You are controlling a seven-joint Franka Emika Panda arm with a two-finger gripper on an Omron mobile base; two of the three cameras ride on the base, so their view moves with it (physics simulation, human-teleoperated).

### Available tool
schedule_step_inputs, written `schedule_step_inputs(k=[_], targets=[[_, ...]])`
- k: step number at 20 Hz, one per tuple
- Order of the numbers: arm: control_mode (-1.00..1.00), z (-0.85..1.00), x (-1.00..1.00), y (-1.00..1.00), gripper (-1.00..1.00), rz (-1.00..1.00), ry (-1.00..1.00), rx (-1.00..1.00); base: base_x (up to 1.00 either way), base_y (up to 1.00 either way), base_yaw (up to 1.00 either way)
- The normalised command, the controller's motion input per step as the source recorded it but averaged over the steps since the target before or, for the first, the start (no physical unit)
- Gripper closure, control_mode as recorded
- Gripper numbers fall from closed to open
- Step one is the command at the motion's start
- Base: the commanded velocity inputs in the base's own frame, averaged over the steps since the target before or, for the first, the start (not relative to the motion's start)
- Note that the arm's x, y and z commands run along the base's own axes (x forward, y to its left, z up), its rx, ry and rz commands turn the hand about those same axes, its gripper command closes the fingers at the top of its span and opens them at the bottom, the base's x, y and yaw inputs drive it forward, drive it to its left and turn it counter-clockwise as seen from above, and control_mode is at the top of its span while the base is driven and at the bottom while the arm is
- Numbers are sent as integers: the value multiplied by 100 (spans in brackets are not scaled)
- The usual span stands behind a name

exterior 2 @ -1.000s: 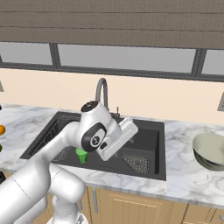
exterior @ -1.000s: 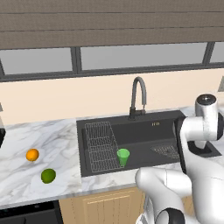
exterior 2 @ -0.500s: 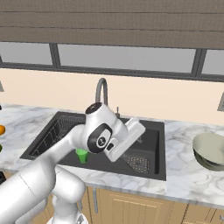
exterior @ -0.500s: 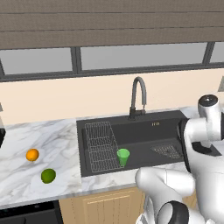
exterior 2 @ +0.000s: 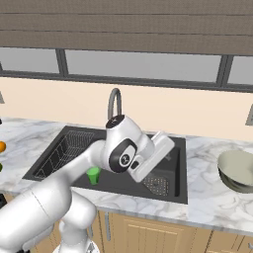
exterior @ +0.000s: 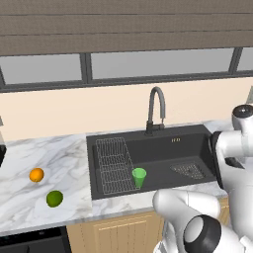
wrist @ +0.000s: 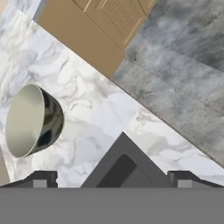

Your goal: Remove the orange and lime from the sink. Then move the bowl and cup from the counter to the sink for washing.

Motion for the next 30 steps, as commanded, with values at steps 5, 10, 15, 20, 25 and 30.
schedule_step_inputs(k=[5, 10, 15, 20, 25, 30], targets=[[-100, 14, 0, -30, -100, 0, 0, 0, 0, 0, 0], [-100, 8, 0, -32, -100, 0, 0, 0, 0, 0, 0], [-100, 4, 1, -33, -100, 0, 4, 0, 0, 0, 0], [-100, 1, 4, -24, -100, 0, 3, 2, 0, 0, 0], [-100, 3, 5, -20, -100, 0, 0, 0, 0, 0, 0], [-100, 3, 2, -21, -100, 0, 0, 0, 0, 0, 0]])
